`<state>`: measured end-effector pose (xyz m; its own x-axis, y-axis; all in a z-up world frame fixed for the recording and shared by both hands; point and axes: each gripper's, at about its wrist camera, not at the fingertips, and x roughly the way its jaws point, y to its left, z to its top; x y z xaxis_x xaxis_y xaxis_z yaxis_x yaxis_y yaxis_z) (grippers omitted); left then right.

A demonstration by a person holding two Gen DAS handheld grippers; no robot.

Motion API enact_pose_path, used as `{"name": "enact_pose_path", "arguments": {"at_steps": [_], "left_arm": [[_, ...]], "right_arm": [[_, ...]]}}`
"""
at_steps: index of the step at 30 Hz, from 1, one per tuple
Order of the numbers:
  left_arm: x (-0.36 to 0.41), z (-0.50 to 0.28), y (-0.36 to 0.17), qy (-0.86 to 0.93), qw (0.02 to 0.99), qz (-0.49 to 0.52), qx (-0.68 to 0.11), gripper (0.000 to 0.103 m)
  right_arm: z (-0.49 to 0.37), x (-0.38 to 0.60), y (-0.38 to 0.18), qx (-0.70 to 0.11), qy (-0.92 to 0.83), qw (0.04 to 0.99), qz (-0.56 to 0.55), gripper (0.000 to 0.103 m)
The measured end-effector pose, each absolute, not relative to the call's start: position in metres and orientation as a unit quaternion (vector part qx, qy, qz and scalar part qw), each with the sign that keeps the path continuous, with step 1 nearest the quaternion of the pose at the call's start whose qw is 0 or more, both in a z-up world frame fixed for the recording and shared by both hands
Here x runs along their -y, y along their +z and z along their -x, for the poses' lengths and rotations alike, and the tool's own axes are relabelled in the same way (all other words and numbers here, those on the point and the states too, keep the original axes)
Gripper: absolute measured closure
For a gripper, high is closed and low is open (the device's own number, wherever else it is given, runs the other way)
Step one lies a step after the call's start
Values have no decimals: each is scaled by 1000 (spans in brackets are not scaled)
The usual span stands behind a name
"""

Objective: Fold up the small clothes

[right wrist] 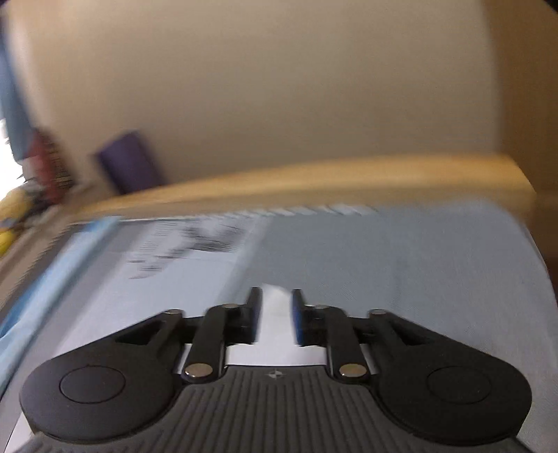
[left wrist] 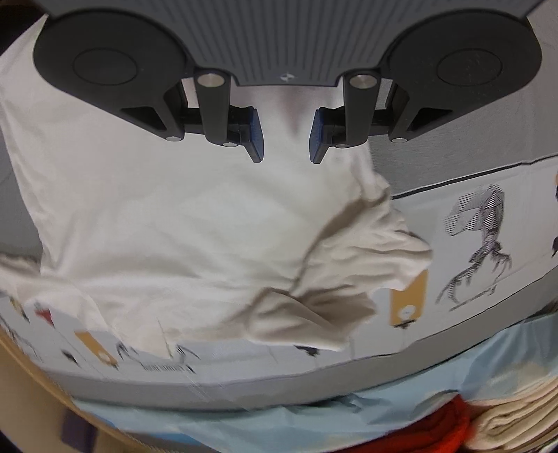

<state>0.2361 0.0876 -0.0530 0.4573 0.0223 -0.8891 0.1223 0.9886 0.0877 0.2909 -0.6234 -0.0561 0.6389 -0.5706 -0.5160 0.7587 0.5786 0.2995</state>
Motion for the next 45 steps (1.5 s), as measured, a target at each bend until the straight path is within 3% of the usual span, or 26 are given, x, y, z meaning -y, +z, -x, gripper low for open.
{"name": "enact_pose_path", "arguments": {"at_steps": [1, 10, 12, 15, 19, 26, 29, 30, 31, 32, 33, 34, 39, 41, 43, 45], "left_arm": [[-94, -235, -50, -24, 855, -60, -515, 71], [-144, -222, -22, 9, 888, 25, -460, 70], [-152, -218, -18, 7, 892, 43, -449, 60], [-157, -209, -10, 5, 907, 56, -417, 43], [-148, -199, 0, 14, 929, 33, -368, 36], [-119, -223, -11, 31, 926, 7, -376, 37], [-97, -239, -23, 19, 925, -23, -378, 54], [-87, -245, -27, 9, 925, -34, -379, 64], [-78, -252, -31, -1, 924, -40, -379, 78], [-69, -258, -35, -8, 924, -44, -380, 85], [-61, -266, -40, -14, 923, -47, -381, 90], [-50, -275, -44, -15, 924, -53, -378, 90], [-13, -322, -68, 5, 929, -65, -364, 86], [-5, -340, -79, 12, 928, -66, -367, 77], [3, -359, -94, 20, 925, -76, -372, 60], [7, -374, -109, 37, 919, -91, -381, 58]], "right_arm": [[-295, 611, -44, -184, -356, 882, -248, 67], [-302, 438, 48, -232, -64, 947, -213, 67], [-301, 401, 60, -245, -12, 946, -211, 65], [-292, 350, 62, -255, 41, 939, -225, 55], [-290, 283, 38, -289, 56, 945, -143, 51], [-324, 239, 13, -377, 88, 912, -133, 52], [-333, 239, 11, -385, 80, 908, -144, 53], [-332, 240, 9, -393, 76, 903, -154, 55], [-334, 244, 6, -401, 75, 898, -165, 66], [-333, 247, 3, -408, 76, 894, -172, 81], [-335, 250, 2, -412, 76, 891, -174, 89], [-336, 254, -2, -411, 71, 892, -175, 97], [-344, 271, 0, -409, 69, 887, -201, 97], [-347, 275, -2, -417, 73, 882, -207, 95], [-349, 277, -6, -427, 70, 876, -213, 95], [-352, 277, -12, -439, 69, 870, -214, 95]]}}
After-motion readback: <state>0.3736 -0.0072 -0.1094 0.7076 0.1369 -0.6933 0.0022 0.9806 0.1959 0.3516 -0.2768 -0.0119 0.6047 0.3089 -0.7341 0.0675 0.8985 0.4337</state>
